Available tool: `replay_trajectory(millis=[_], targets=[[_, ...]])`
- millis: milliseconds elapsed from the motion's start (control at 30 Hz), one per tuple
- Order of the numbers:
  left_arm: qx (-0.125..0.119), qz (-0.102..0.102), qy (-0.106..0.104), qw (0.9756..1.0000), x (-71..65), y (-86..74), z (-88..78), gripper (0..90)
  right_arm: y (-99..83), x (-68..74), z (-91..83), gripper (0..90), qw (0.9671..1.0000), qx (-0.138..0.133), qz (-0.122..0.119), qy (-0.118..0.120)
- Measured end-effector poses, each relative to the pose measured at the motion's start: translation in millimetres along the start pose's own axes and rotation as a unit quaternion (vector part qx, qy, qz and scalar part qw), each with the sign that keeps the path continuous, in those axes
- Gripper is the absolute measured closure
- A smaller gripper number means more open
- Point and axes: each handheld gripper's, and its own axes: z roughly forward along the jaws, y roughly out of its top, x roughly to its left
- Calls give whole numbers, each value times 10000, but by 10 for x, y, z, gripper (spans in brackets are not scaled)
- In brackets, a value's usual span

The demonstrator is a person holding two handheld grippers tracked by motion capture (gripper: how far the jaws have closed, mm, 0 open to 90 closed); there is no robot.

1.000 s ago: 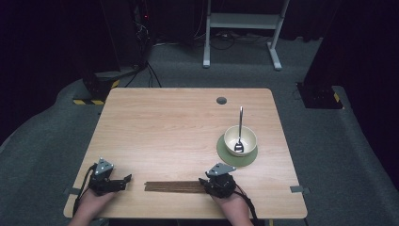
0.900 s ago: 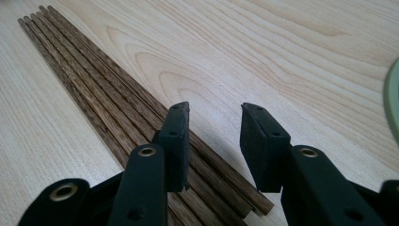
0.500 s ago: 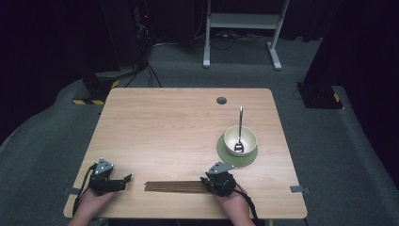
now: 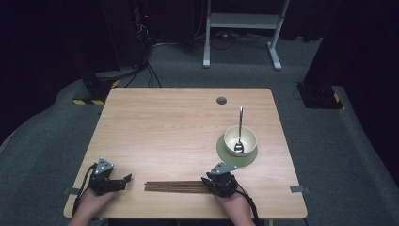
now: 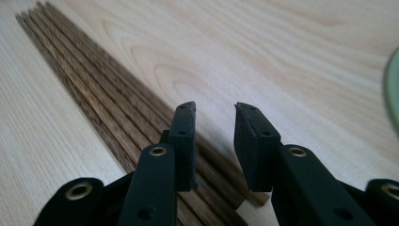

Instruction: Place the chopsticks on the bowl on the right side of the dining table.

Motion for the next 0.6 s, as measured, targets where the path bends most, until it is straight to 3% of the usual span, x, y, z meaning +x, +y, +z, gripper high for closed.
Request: replay_trajectory(millis=[200, 600], targets=[[-9, 11, 2, 10000, 3, 0, -1, 116, -2, -51, 41, 721, 9999, 29, 110, -19], [-14, 3, 15, 10000, 4, 0, -2, 122, 36, -139, 82, 777, 10000, 0, 23, -51]])
